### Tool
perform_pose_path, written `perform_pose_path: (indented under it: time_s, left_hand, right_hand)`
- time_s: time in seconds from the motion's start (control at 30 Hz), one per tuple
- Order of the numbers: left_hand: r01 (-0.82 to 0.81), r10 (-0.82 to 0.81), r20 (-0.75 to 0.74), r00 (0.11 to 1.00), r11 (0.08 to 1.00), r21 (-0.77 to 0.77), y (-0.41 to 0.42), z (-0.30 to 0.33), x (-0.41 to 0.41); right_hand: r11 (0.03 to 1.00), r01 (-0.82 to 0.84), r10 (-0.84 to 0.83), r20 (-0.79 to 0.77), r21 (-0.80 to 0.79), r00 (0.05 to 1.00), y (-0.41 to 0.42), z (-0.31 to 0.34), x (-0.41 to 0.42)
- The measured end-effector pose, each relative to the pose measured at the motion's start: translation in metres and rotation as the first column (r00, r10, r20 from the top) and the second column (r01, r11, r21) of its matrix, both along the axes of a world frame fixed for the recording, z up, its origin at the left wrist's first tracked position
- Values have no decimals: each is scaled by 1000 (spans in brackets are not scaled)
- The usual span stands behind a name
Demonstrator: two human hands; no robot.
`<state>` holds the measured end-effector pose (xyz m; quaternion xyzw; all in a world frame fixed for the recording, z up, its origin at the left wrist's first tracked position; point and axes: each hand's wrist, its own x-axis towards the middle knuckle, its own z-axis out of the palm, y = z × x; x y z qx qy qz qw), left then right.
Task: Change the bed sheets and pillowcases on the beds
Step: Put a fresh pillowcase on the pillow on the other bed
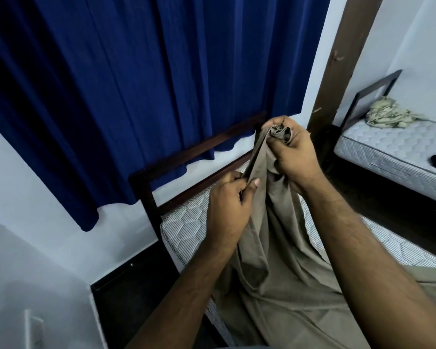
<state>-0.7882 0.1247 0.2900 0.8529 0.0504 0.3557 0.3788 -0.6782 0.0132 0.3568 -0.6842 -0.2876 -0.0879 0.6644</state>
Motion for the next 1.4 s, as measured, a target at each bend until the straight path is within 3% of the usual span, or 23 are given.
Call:
perform_pose_path:
  time_s: [0.17, 0.3, 0.47, 0.6, 0.87, 1.0, 1.17, 1.27, 1.33, 1.4]
  left_hand:
    - [-117, 120, 63, 991, 992, -50, 19, 16, -5]
    - [-222, 223, 48, 974, 975, -27, 45, 36, -7]
    - [-239, 219, -101, 971, 923, -302, 71, 43, -15]
    - [-280, 261, -103, 960, 885, -371, 81, 41, -18]
    - [-251, 246, -62, 967, 901, -355, 90, 32, -16]
    - [-181, 150, -138, 979, 950, -253, 98, 30, -15]
    - [-116, 101, -119, 988, 985, -128, 95, 28, -15]
    - [-81, 60, -148, 987, 987, -138, 87, 26, -14]
    - [72, -165, -198, 966, 911, -405, 78, 25, -13]
    - [272, -494, -107, 863, 633, -725, 62, 30, -18]
  right_hand:
    - [991, 135, -135, 4, 6, 991, -5, -4, 9]
    - [988, 141, -138, 55, -57, 989, -3, -7, 5]
    - [980, 110, -92, 114, -164, 989, 1, -7, -4]
    - [978, 89, -60, 153, -191, 986, 7, -7, -12]
    - [971, 141, -119, 123, -194, 985, 9, -6, -12]
    - [971, 142, -122, 112, -190, 986, 10, -6, -13]
    - [975, 164, -151, 93, -151, 984, 10, -4, -9]
    - [968, 205, -194, 83, -146, 977, 11, -5, -7]
    - [956, 256, -248, 72, -143, 966, 12, -5, -3]
    - [940, 299, -294, 56, -165, 954, 13, -5, 1]
